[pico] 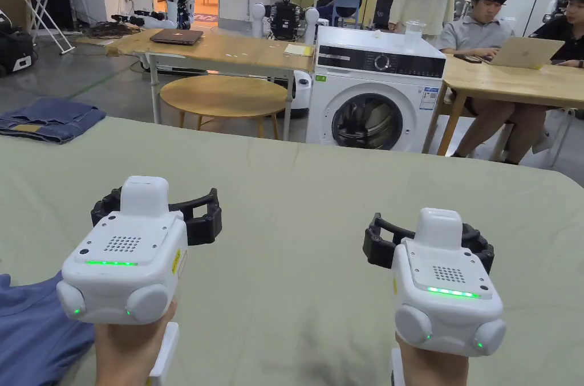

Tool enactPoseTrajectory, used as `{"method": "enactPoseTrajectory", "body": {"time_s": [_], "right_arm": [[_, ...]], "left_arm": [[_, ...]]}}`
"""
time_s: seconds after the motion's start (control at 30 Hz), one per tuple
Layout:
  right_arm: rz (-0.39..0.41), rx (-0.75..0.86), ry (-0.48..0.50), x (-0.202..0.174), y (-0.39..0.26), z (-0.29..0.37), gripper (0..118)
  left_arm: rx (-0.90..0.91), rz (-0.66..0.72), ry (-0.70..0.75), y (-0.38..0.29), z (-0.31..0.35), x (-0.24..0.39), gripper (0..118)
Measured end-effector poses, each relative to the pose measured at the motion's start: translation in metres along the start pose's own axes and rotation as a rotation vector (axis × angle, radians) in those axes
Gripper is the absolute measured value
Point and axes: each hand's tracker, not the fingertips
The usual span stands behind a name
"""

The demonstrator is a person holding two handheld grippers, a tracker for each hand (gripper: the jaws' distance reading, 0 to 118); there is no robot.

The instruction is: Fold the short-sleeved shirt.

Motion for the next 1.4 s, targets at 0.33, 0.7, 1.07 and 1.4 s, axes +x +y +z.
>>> {"method": "enactPoseTrajectory", "body": {"time_s": [0.33,0.7,1.07,1.4], "right_arm": [[-0.013,0.012,-0.032,-0.004,-0.005,0.008,0],[-0.004,0.004,0.002,-0.008,0.003,0.014,0],[0.039,0.022,0.177,-0.075,0.014,0.02,0],[0.026,-0.038,0.389,-0.171,0.017,0.024,0]], "left_arm": [[-0.023,-0.096,0.018,-0.001,0.001,0.012,0],[-0.023,-0.064,-0.008,0.003,0.006,0.006,0],[-0.091,-0.084,0.067,0.024,0.033,-0.072,0],[-0.247,-0.049,0.333,0.027,0.083,-0.189,0]]}}
